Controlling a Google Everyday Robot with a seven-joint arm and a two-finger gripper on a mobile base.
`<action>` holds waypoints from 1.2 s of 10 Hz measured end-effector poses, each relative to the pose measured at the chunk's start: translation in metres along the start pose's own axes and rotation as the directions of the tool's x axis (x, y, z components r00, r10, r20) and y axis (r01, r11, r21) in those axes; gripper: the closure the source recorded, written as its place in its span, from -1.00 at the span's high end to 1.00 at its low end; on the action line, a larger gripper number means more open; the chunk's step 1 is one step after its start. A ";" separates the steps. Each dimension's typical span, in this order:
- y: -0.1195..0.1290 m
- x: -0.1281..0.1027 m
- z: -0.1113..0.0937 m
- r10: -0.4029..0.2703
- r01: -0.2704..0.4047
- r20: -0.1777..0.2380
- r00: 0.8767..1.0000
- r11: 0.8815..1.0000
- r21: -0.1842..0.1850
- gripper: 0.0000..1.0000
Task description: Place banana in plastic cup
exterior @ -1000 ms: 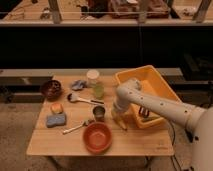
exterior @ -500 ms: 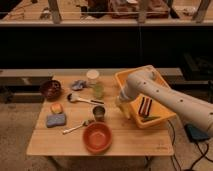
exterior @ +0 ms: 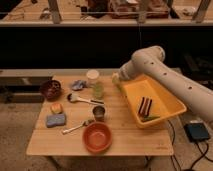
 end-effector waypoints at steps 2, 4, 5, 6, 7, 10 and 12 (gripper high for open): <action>0.004 0.049 0.012 -0.050 0.055 -0.114 0.992 0.998 0.036 -0.57; -0.009 0.081 0.030 -0.093 0.107 -0.185 0.978 0.992 0.069 -0.57; -0.016 0.093 0.040 -0.111 0.130 -0.214 0.970 0.989 0.076 -0.57; -0.026 0.104 0.051 -0.135 0.157 -0.245 0.960 0.985 0.074 -0.57; -0.037 0.110 0.060 -0.157 0.182 -0.270 0.950 0.981 0.067 -0.57; -0.048 0.105 0.093 -0.186 0.211 -0.283 0.941 0.975 0.064 -0.57; -0.047 0.097 0.117 -0.186 0.211 -0.263 0.947 0.975 0.069 -0.57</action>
